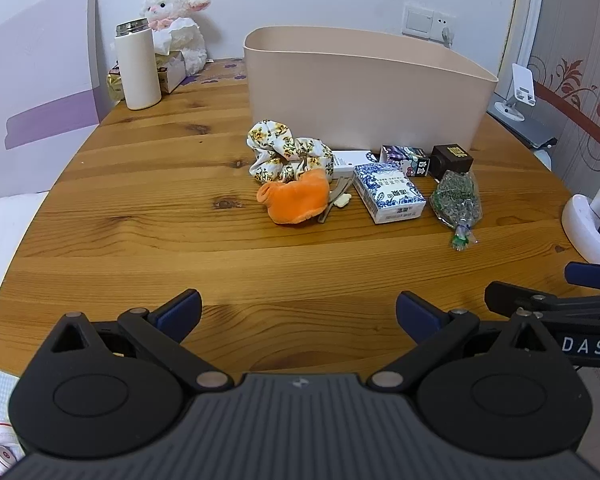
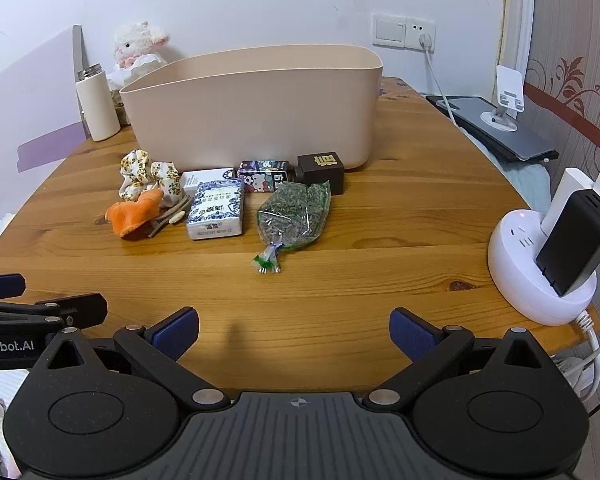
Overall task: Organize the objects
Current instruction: 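Move both grippers toward the items in front of the beige basket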
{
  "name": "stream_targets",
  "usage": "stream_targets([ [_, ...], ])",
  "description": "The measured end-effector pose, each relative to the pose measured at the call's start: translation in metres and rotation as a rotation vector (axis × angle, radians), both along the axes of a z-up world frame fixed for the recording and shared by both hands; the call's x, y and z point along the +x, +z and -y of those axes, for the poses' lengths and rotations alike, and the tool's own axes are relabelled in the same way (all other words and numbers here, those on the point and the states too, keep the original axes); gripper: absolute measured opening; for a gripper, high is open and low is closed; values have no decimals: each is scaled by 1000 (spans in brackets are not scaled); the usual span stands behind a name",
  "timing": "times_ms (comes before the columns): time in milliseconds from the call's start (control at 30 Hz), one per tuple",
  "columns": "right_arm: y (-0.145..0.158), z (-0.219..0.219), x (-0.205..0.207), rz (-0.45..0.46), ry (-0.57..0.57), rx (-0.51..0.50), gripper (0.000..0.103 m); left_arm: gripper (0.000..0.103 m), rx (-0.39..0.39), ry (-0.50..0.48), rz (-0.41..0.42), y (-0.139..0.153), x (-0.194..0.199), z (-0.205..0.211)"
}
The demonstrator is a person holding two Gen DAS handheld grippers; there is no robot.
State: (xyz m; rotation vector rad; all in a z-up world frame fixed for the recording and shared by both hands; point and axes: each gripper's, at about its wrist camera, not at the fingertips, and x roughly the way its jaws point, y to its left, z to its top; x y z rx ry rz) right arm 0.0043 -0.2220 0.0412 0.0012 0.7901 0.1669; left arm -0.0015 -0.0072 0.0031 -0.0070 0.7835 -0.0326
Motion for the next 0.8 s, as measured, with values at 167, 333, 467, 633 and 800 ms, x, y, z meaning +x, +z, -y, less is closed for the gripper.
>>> stream_targets([
  [167,1,-2,1,5,-3,-7,103,103,-6,1,4,2,0,-1],
  [333,3,-4,5,8,-7,-24,103,103,-17,-16,1,3,2,0],
  [467,3,-5,9,5,-7,-26,103,103,-12,-19,4,4,6,0],
  [633,4,-7,18,1,-7,-20,103,103,-7,-19,1,6,16,-1],
  [800,7,-10,28,12,-17,-37,103,103,15,-23,5,10,30,0],
])
